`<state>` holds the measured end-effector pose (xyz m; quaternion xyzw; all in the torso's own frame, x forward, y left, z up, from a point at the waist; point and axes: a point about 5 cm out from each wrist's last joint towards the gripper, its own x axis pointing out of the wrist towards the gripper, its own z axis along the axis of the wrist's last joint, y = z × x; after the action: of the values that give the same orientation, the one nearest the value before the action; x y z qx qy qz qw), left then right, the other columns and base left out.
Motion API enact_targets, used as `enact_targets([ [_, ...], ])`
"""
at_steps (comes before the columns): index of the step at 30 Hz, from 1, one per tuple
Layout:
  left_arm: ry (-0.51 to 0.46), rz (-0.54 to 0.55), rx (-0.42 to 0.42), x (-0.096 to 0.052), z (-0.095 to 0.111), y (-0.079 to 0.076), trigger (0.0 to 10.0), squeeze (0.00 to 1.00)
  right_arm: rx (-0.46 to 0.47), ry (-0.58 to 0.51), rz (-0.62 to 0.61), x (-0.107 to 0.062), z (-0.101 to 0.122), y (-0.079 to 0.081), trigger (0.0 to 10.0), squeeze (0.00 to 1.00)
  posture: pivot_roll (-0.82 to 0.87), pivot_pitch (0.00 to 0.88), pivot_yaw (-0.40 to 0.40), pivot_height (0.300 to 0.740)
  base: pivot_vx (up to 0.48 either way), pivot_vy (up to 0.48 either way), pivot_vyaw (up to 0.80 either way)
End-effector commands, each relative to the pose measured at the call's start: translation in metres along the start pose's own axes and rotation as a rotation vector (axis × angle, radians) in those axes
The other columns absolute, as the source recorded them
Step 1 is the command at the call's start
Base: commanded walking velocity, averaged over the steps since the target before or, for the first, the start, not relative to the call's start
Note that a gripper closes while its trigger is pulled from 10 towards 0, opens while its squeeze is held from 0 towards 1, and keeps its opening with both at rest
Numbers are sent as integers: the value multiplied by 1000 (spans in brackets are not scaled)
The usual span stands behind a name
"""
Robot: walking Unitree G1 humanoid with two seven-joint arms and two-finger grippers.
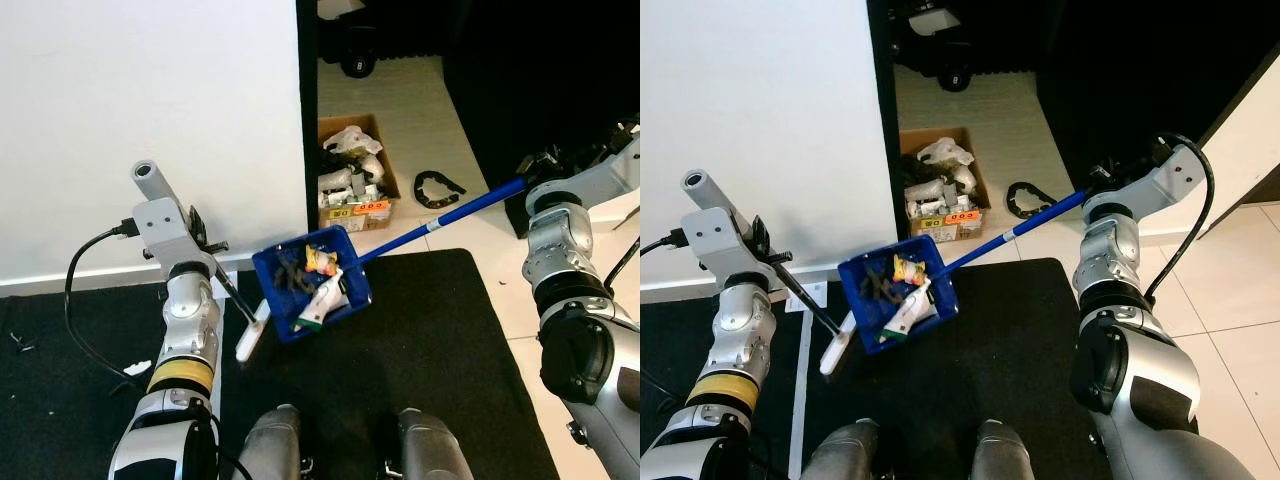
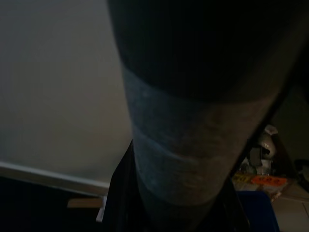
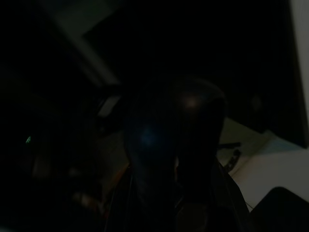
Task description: Sweep floor
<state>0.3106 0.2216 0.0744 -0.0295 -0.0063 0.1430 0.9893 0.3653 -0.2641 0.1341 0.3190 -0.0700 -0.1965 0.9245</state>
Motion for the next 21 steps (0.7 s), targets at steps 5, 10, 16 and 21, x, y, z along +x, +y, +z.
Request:
enact_targets([
  [5,-35,-4,15,2,6,6,10000,0,127,-57,-114,3,16,-19,10000,0,47,31,-26,731,480,0,0],
  [10,-36,-3,18,1,6,6,10000,0,130,-66,-114,4,20,-19,10000,0,45,34,-21,731,480,0,0],
  [16,-34,-8,19,0,4,4,10000,0,130,-70,-94,5,22,-14,10000,0,43,37,-22,731,480,0,0],
  [21,-34,-7,17,-1,3,4,10000,0,132,-67,-87,6,21,-12,10000,0,45,38,-26,731,480,0,0],
])
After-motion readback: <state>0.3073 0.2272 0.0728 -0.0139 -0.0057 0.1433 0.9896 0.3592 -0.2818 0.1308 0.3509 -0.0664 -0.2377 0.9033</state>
